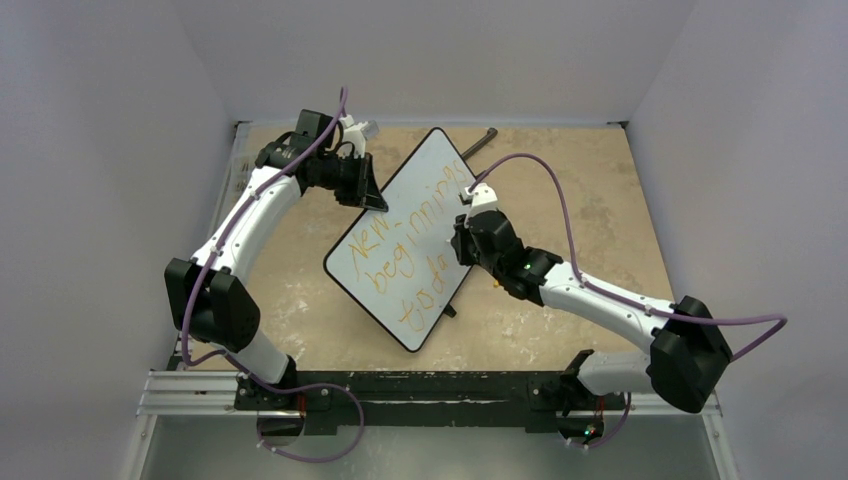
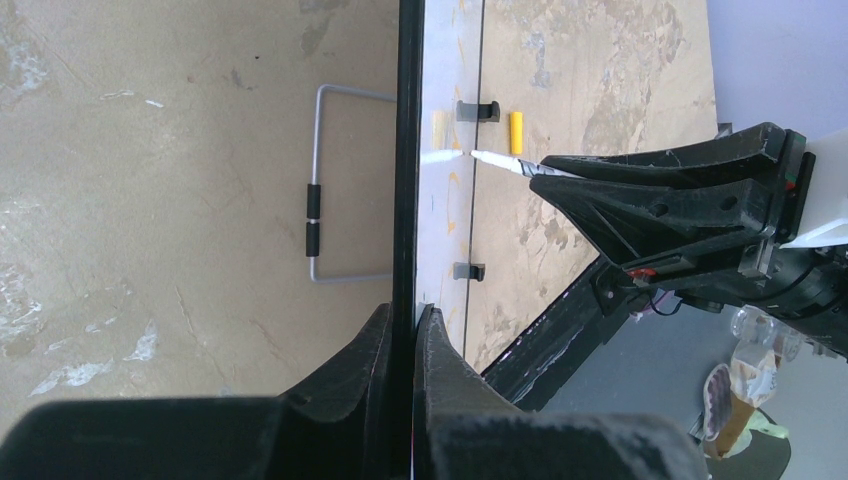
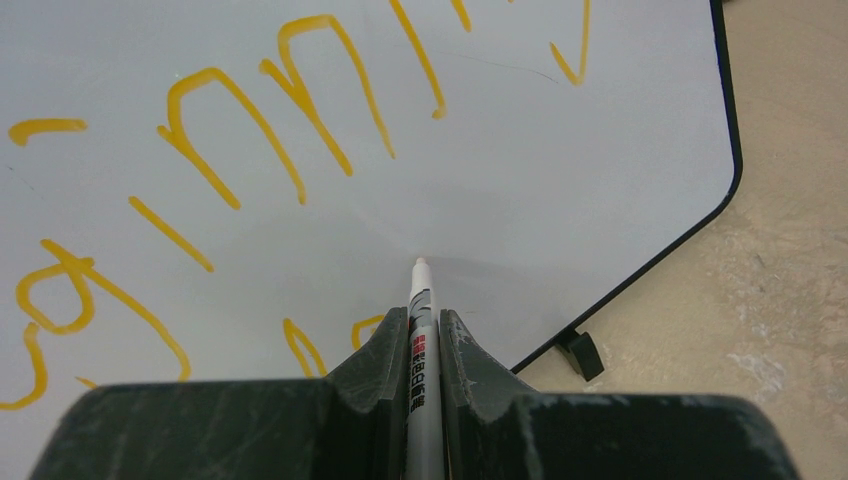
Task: Write a sentence on the whiteboard
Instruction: Write a sentence on the whiteboard, then put down the whiteboard on the whiteboard stand, then pick up the pen cap from the center of the board.
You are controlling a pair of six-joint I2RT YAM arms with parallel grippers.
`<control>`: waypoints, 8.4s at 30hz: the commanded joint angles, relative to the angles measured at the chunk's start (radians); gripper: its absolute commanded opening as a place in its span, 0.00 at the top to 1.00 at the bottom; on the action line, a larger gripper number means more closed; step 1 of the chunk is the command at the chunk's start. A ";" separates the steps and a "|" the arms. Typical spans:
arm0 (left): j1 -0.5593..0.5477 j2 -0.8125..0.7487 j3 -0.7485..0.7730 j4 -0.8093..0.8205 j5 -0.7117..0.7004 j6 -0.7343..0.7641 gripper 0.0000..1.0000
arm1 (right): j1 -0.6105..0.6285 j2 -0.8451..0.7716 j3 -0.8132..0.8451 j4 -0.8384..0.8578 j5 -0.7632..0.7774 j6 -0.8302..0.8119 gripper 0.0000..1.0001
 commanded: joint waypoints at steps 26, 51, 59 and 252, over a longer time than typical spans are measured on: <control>0.013 0.007 0.018 -0.025 -0.169 0.046 1.00 | -0.004 -0.043 -0.147 0.078 -0.037 0.055 1.00; 0.012 0.012 0.018 -0.026 -0.168 0.047 1.00 | -0.039 0.116 0.098 0.036 0.008 -0.040 1.00; 0.012 0.008 0.018 -0.029 -0.170 0.048 1.00 | -0.048 0.145 0.167 0.028 0.001 -0.061 1.00; -0.709 0.582 0.457 0.182 -0.608 -0.246 0.60 | -0.049 -0.585 0.443 -0.439 0.483 -0.042 1.00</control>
